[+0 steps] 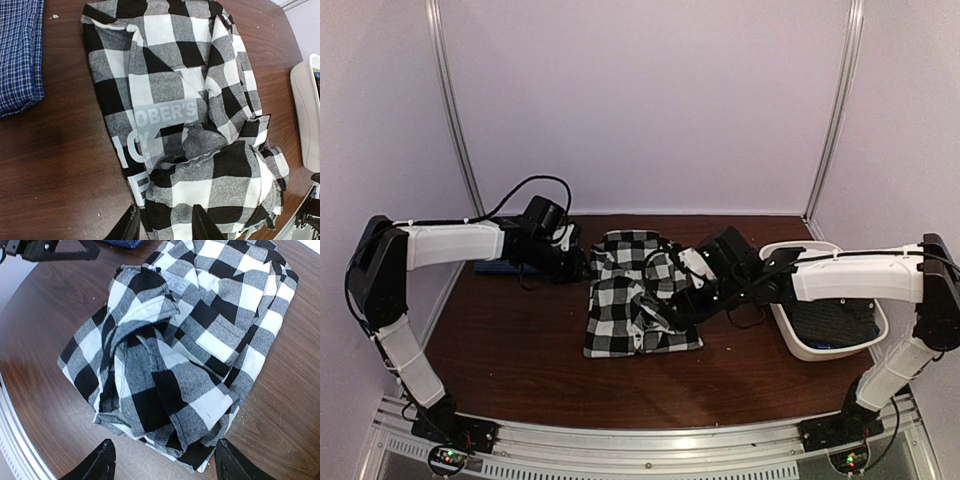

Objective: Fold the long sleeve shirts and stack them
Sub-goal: Adjust the 2/3-rectangle-folded shirt at the center of the board.

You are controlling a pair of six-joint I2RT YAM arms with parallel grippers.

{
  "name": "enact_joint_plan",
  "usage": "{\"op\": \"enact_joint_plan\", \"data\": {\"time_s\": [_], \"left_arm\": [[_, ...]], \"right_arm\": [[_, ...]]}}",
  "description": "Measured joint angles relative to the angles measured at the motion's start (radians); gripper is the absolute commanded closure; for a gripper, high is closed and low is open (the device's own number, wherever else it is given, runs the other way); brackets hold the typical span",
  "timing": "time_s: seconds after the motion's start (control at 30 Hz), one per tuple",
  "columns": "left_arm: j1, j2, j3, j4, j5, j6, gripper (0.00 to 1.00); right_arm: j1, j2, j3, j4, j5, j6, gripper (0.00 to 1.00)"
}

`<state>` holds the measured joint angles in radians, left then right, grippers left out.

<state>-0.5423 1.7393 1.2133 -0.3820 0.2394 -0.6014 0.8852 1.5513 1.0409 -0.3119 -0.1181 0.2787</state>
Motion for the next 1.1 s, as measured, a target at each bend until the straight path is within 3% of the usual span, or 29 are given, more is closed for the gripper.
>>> {"op": "enact_joint_plan", "data": {"time_s": [0.57,0.87,1.1], "left_arm": [[0.002,-0.040,-0.058,0.017,0.005,-0.014,0.65],[0.011,-0.040,-0.068,0.027,0.013,-0.014,0.65],[0.014,-0.056,-0.093,0.042,0.027,-0.014,0.65]], "right_arm": [[0.095,0.140,0.092,-0.061,0.076,0.075,0.63],[0.082,0.230,0.178,-0.084,0.130,0.144,0.99],[0.010,0.321,0.364,-0.140,0.160,0.146,1.00]]}}
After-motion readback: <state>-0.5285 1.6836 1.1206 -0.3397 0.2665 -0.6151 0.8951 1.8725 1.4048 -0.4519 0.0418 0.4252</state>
